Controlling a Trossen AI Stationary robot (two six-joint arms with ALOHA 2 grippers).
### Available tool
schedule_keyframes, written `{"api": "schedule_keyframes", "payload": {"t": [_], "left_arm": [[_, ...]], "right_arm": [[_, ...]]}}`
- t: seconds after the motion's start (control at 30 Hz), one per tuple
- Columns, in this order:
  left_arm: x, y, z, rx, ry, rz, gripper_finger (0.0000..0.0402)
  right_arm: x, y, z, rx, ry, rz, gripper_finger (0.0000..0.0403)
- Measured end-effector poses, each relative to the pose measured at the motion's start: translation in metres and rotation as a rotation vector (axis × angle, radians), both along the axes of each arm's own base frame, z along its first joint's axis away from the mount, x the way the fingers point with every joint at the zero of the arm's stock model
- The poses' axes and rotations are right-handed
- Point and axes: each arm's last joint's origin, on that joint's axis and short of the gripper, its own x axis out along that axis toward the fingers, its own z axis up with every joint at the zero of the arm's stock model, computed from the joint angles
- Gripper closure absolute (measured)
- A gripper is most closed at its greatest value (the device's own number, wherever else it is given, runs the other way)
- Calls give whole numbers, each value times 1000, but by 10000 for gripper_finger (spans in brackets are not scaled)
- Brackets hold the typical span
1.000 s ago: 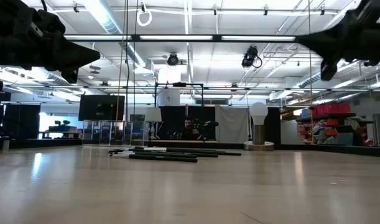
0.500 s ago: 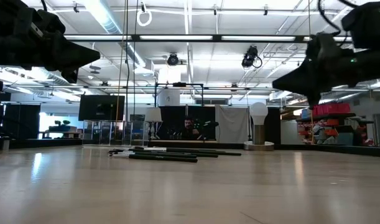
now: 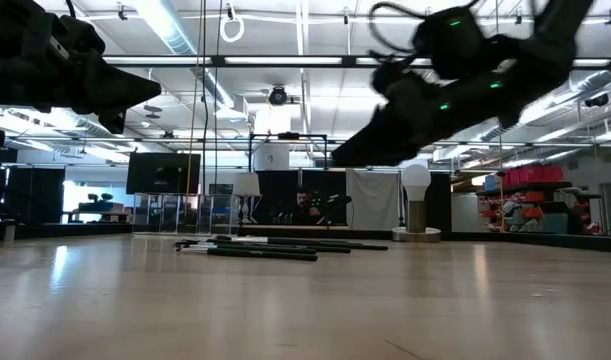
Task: Put items in baskets/containers
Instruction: Put the blush brush into the transparent organizer
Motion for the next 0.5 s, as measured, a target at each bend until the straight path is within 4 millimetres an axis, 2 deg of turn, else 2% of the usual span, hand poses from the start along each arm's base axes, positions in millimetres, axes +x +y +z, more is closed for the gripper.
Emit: {"api": "schedule_keyframes", "payload": {"t": [0.13, 0.23, 0.33, 0.5], "left_arm": [[0, 0, 0, 0, 0, 0, 376], [0, 0, 0, 1, 0, 0, 376], [0, 0, 0, 0, 0, 0, 376], [0, 0, 0, 0, 0, 0, 376]], "right_arm": [[30, -11, -14, -49, 117, 34, 258], [45, -21, -20, -65, 192, 23, 262], [52, -29, -26, -77, 241, 20, 269], [53, -35, -35, -105, 272, 62, 282]]}}
